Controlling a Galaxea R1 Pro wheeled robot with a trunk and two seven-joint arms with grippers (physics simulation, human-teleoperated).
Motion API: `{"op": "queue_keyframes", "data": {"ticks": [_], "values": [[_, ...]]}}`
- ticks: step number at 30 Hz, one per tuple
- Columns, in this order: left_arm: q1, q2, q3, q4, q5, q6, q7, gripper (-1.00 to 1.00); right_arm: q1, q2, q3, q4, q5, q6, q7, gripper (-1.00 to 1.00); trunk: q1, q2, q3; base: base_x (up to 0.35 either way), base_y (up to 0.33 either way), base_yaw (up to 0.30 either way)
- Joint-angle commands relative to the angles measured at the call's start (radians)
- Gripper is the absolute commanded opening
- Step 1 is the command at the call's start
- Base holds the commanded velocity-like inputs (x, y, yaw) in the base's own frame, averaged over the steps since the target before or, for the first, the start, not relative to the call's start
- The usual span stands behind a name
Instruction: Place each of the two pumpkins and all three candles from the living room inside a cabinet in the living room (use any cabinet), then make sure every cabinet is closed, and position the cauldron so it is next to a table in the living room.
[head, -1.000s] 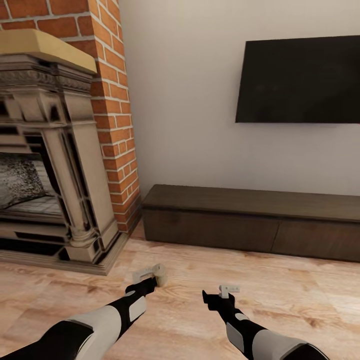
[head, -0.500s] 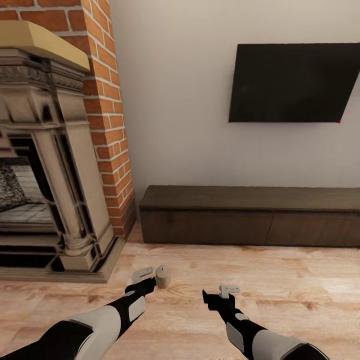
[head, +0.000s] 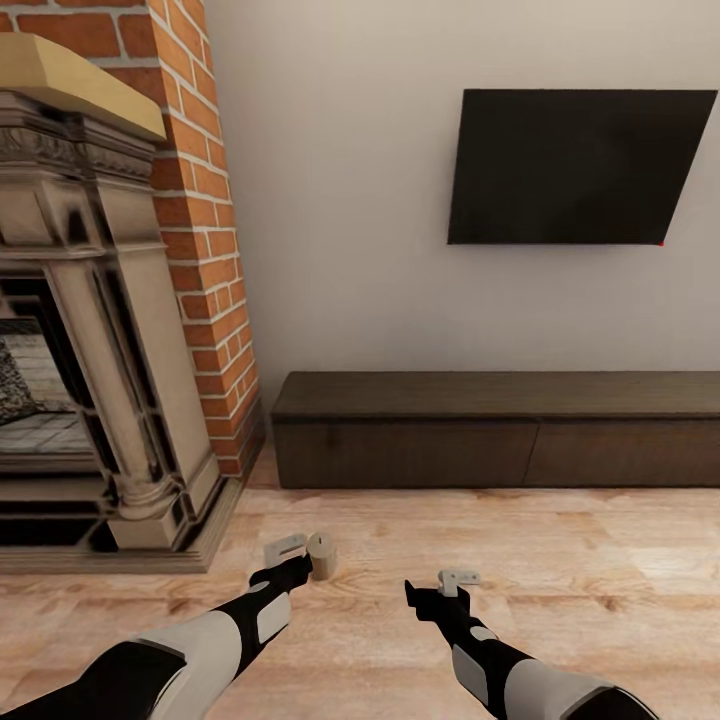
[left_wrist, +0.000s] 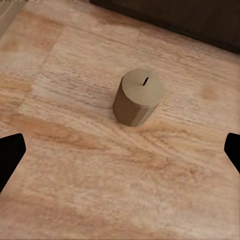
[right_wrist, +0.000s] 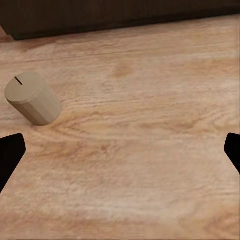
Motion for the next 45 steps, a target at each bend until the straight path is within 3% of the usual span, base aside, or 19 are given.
{"op": "queue_keyframes", "data": {"ticks": [1, 8, 13, 16, 19, 30, 45], "values": [[-0.002, -0.001, -0.008, 0.004, 0.007, -0.006, 0.001, 1.00, -0.001, 0.000, 0.004, 0.002, -0.011, -0.004, 0.006, 1.00, 0.000, 0.000, -0.001, 0.124, 0.000, -0.001], [-0.003, -0.006, -0.002, 0.016, 0.014, 0.002, -0.011, 1.00, -0.014, 0.003, -0.003, -0.026, -0.012, -0.004, 0.009, 1.00, 0.000, 0.000, -0.001, 0.055, 0.000, 0.000], [-0.002, 0.019, 0.003, 0.006, 0.013, 0.019, -0.005, 1.00, -0.004, -0.001, 0.003, -0.024, -0.008, 0.000, 0.009, 1.00, 0.000, 0.000, -0.001, 0.000, 0.000, 0.000], [-0.002, 0.031, 0.004, 0.004, 0.013, 0.023, -0.005, 1.00, -0.003, -0.002, 0.004, -0.023, -0.008, 0.016, 0.014, 1.00, -0.001, 0.000, 0.011, 0.000, 0.000, 0.000], [-0.002, 0.032, 0.004, 0.004, 0.013, 0.023, -0.005, 1.00, -0.003, -0.002, 0.003, -0.023, -0.008, 0.026, 0.016, 1.00, -0.003, 0.001, 0.022, 0.000, 0.000, 0.000], [-0.002, 0.033, 0.004, 0.005, 0.013, 0.023, 0.005, 1.00, -0.002, 0.000, 0.004, -0.022, -0.007, 0.030, 0.008, 1.00, -0.003, 0.001, 0.022, 0.029, 0.000, 0.000], [-0.002, 0.035, 0.004, 0.007, 0.013, 0.034, 0.003, 1.00, -0.002, 0.000, 0.004, -0.020, -0.007, 0.031, 0.016, 1.00, -0.003, 0.001, 0.022, 0.306, 0.000, 0.000]]}}
